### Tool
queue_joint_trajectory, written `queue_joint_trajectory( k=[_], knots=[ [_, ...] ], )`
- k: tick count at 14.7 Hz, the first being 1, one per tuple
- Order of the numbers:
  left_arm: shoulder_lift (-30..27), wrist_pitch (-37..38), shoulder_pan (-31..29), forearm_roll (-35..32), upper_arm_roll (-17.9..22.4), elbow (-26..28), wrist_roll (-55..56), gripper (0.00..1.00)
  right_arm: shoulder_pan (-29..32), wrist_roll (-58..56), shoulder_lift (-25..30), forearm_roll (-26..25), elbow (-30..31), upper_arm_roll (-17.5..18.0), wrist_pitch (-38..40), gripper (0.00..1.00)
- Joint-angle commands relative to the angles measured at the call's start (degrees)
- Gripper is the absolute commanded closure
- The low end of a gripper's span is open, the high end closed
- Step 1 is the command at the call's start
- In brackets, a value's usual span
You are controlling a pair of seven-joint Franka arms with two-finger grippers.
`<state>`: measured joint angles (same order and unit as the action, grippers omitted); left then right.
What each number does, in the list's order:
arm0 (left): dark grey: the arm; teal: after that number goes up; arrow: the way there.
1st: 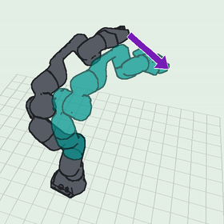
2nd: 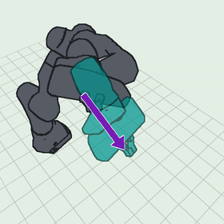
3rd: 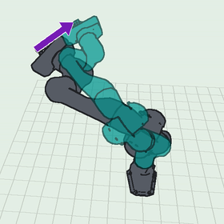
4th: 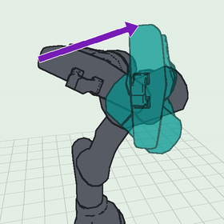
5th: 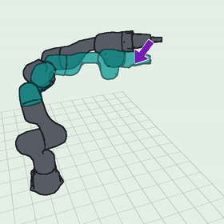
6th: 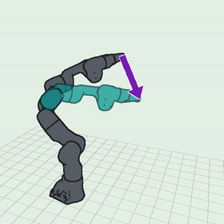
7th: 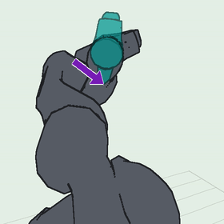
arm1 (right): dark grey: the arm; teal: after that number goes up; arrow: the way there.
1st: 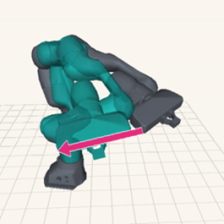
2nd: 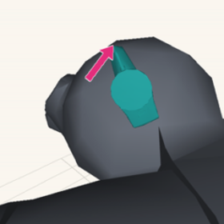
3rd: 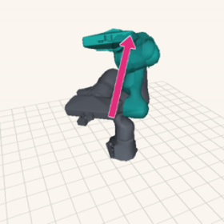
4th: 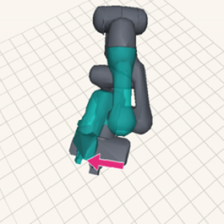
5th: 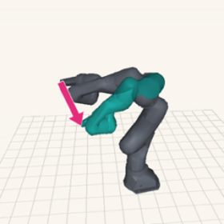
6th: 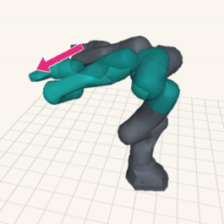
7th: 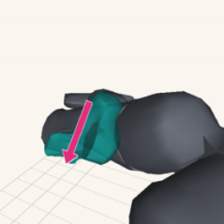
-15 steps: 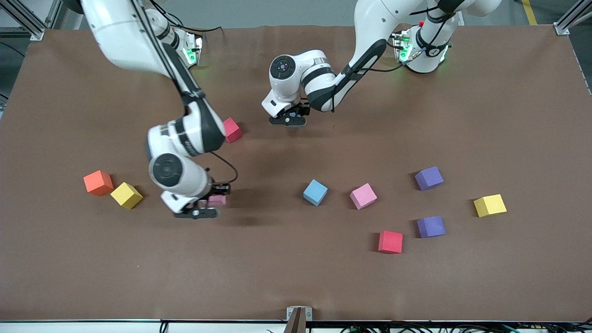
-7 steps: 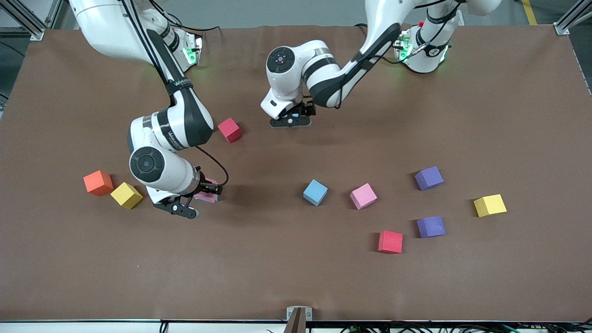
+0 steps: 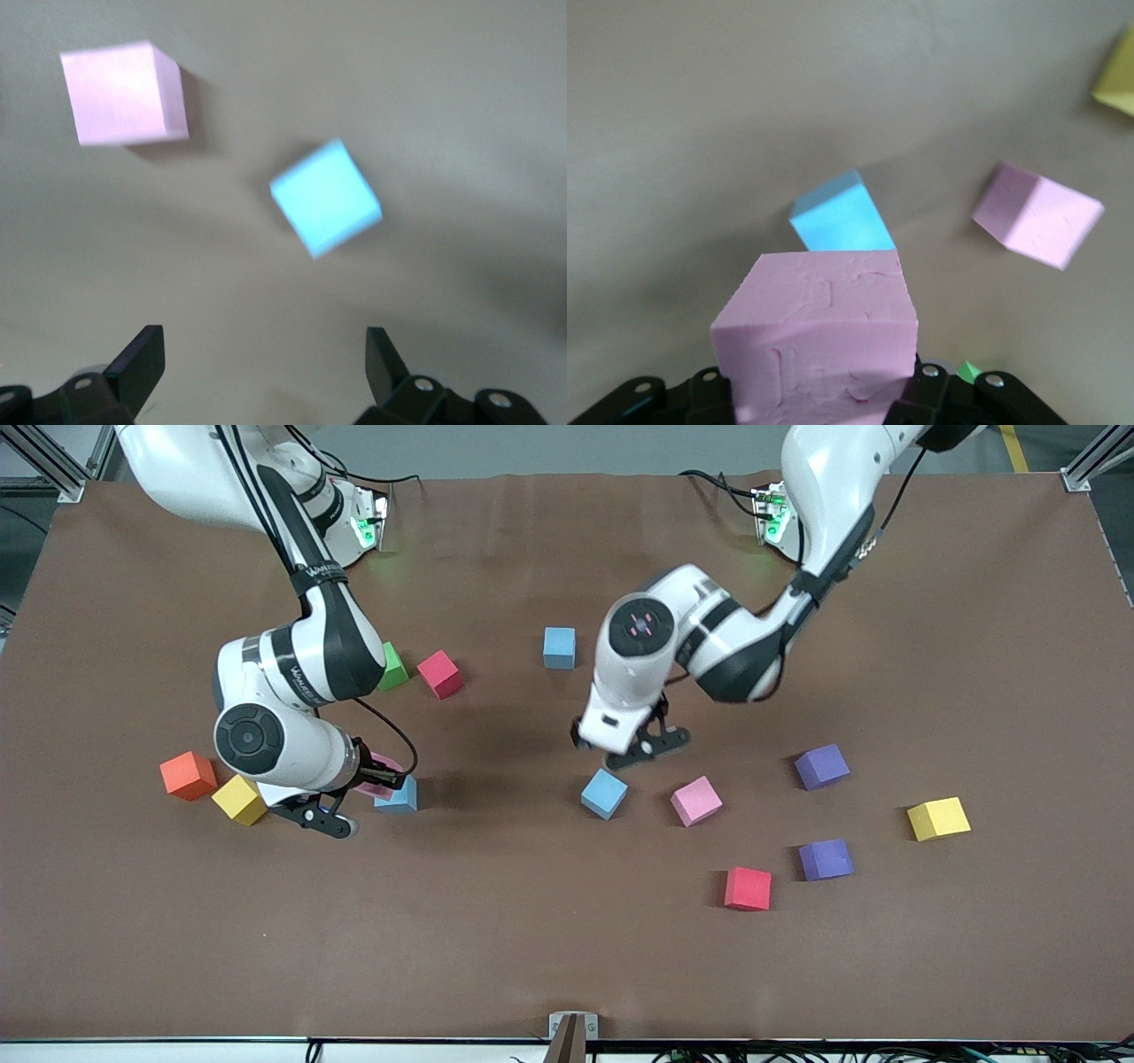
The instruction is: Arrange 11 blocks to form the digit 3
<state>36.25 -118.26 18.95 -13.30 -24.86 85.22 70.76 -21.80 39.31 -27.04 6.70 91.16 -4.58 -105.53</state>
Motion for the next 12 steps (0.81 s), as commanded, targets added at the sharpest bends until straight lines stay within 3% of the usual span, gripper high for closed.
queue_joint_trajectory(
  k=[1,7,10,12],
  knots=[
    [7.7,-0.4,1.4,0.6,1.9,-9.1,6.5,0.00,0.2,9.6,5.5,0.4,5.3,0.8,1.2,1.00],
    [13.9,-8.8,1.2,0.9,2.9,-10.9,16.9,0.00,0.2,16.9,17.5,0.9,21.1,0.8,-5.0,1.00],
    [15.7,-8.9,1.2,2.7,2.9,-11.6,17.1,0.00,-2.8,26.5,19.0,0.9,24.7,1.1,-6.9,1.00],
    [16.6,-8.9,1.4,4.0,3.0,-11.5,17.1,0.00,-4.9,32.9,19.9,0.9,29.1,1.3,-12.0,1.00]
  ],
)
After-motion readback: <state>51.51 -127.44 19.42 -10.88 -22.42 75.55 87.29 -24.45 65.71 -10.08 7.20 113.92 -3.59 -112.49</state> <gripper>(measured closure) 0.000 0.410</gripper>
